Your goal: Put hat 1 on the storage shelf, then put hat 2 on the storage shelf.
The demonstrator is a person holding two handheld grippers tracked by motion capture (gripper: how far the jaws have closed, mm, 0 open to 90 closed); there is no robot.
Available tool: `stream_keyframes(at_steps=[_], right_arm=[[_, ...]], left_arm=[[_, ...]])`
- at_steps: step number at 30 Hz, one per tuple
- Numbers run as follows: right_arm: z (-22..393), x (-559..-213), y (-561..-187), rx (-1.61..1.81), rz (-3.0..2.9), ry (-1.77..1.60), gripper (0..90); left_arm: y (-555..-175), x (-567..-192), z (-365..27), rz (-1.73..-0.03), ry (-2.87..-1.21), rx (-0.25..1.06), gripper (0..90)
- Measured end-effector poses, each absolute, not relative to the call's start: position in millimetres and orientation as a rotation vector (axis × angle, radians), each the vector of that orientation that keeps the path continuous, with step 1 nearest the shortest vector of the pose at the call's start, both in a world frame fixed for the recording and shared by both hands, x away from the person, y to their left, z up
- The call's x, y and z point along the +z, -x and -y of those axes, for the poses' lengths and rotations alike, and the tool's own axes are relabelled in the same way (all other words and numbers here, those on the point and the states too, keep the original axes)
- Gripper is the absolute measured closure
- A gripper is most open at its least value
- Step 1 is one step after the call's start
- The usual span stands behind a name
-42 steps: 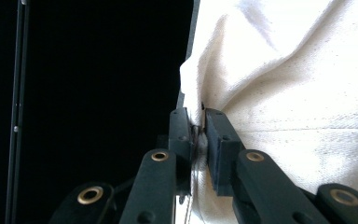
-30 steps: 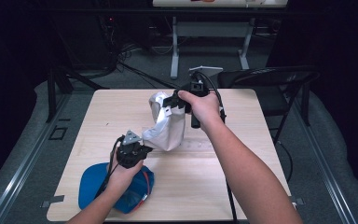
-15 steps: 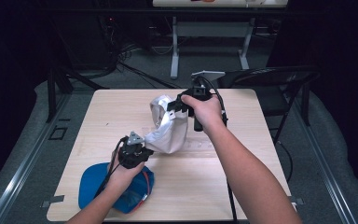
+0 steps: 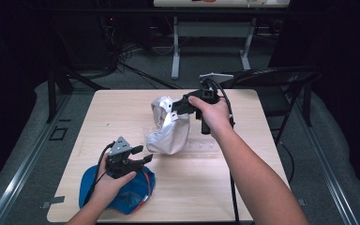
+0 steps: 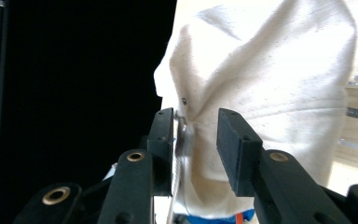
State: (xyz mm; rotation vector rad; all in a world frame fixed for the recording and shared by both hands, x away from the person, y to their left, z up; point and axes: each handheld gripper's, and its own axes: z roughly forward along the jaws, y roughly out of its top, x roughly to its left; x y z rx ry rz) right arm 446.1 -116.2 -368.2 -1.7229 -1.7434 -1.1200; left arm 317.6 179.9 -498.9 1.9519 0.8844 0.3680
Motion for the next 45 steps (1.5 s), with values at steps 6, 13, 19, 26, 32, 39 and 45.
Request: stream_keyframes(at_steps=[6, 13, 19, 26, 32, 39, 45], right_arm=[[127.7, -363.6, -431.4, -1.138, 1.802, 1.707, 65.6], [138.9, -364.2, -405.3, -1.184, 1.894, 1.688, 64.3], [148.2, -375.3, -380.0, -1.225, 1.945, 1.69, 62.5], [157.8, -392.0, -362.4, -1.232, 1.97, 1.696, 61.7], [168.0, -407.5, -351.4, -1.253, 2.009, 1.714, 61.6], [173.8, -424.8, -341.4, -1.269, 2.009, 1.722, 61.6], [171.3, -434.6, -332.3, -1.275, 2.043, 1.719, 61.4]], left_arm=[[-310.7, -495.5, -199.8, -0.94, -1.926, 0.404, 44.3], [-305.2, -500.3, -223.6, -0.991, -1.891, 0.389, 46.2], [-298.0, -505.5, -245.7, -1.038, -1.893, 0.415, 46.7], [-292.1, -513.1, -265.2, -1.095, -1.886, 0.415, 47.2], [-283.8, -516.9, -272.4, -1.101, -1.9, 0.421, 47.2], [-273.4, -524.5, -264.1, -1.076, -1.938, 0.366, 47.2], [-265.9, -525.9, -249.6, -1.02, -1.986, 0.346, 46.7]])
